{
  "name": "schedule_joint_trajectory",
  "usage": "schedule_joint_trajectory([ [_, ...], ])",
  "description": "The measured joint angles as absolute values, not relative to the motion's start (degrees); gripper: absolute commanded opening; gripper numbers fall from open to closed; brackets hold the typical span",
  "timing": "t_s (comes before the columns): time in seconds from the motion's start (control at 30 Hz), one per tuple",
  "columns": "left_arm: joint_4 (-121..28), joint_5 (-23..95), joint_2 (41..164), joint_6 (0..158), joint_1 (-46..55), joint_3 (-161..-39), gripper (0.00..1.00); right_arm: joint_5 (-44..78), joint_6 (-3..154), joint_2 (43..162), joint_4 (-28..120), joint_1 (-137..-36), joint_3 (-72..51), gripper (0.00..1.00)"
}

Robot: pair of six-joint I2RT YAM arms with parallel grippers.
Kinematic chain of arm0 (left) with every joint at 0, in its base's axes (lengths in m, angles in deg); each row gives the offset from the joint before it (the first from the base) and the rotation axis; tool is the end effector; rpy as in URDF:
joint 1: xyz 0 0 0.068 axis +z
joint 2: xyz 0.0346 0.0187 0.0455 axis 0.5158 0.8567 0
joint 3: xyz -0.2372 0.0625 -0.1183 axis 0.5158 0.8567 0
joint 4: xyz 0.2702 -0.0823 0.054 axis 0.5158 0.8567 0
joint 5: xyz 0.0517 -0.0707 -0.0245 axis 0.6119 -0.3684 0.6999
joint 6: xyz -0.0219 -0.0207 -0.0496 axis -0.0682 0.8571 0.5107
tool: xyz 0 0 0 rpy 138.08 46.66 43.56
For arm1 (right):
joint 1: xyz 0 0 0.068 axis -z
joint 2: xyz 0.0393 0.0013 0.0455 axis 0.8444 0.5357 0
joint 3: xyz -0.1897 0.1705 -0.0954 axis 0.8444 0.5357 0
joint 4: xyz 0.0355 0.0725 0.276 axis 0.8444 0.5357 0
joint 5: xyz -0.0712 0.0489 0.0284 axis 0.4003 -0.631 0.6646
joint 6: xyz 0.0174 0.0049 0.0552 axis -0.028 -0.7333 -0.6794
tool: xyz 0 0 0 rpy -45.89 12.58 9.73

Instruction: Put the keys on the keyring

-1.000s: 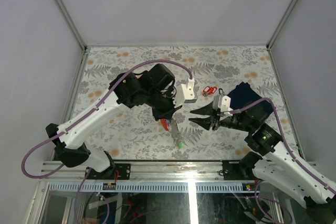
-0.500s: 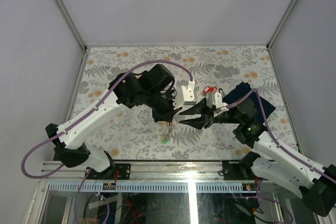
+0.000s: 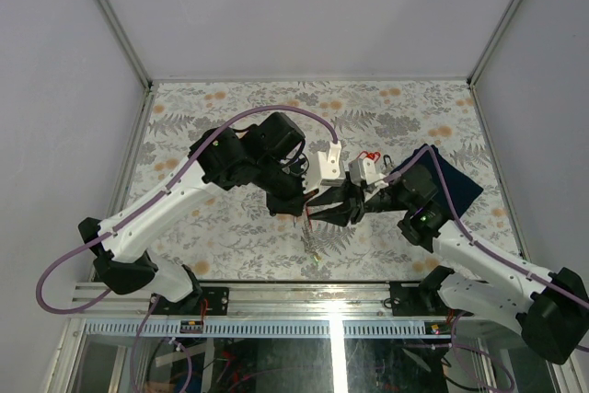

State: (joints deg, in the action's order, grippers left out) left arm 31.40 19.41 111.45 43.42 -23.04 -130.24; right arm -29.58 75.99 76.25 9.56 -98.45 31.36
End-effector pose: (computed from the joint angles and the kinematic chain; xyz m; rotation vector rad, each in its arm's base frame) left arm 0.1600 -0.2507 0.4203 1.7822 1.9242 -0.7511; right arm 0.1595 0.1824 0.3106 -1.2063 0.9846 1.2785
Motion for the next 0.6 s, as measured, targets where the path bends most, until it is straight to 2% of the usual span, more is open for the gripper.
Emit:
schedule_joint_trajectory([
  [0.33,31.4,19.2,111.4,43.4,-23.0,-130.2,0.00,-30.6,74.3,78.5,6.7,-98.5,31.1,0.30],
  [0.6,31.4,19.2,111.4,43.4,-23.0,-130.3,0.00,-30.9,72.6,79.7,5.0,-98.5,31.1,0.16],
])
